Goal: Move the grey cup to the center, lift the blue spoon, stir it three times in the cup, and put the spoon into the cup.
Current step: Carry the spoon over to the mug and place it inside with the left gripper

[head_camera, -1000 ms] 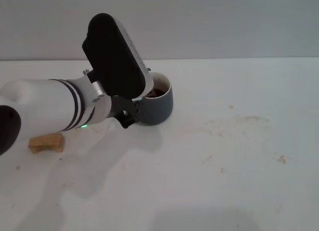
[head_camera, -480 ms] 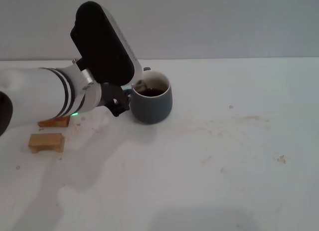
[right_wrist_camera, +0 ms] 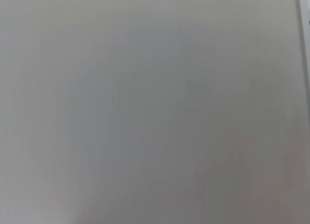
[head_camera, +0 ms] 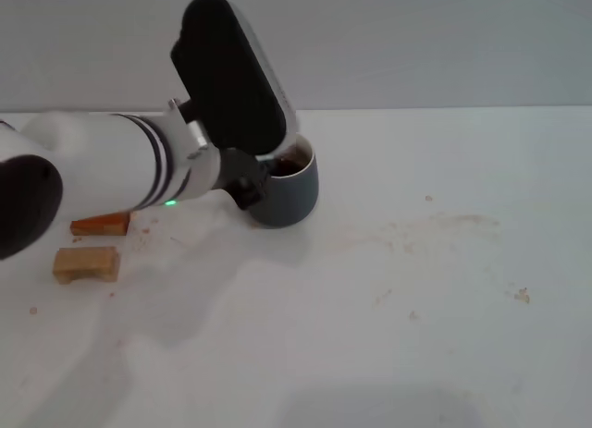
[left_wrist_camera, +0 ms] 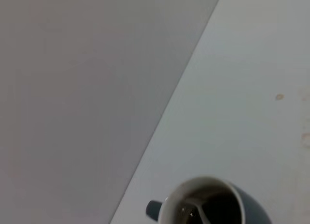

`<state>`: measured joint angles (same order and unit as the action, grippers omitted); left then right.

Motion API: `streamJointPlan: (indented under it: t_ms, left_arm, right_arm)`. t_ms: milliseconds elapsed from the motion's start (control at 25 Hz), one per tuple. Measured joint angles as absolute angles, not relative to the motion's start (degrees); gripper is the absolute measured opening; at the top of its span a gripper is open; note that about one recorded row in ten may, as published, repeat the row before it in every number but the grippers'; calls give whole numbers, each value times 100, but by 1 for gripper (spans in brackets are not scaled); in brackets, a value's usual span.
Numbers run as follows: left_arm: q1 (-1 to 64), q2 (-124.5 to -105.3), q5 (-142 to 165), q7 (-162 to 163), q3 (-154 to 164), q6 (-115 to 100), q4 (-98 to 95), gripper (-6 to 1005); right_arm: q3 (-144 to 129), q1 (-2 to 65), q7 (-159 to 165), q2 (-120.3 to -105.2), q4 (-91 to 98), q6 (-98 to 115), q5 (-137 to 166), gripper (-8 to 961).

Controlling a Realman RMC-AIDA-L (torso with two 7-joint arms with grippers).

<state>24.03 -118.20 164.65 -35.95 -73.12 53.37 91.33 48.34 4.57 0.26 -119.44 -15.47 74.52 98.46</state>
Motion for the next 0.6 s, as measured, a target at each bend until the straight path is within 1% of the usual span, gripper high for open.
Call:
streamJointPlan:
  t_ms: [280, 600]
  left_arm:
    - [2357, -11821, 16488, -3595, -7088, 5500, 9324, 184]
    - [2032, -11798, 16526, -3595, -7097, 5735, 9678, 184]
  right_arm:
    - [4834, 465, 26, -11940, -1538, 7448, 9852, -2]
    - [4831, 485, 26, -11936, -1543, 7444, 9858, -2]
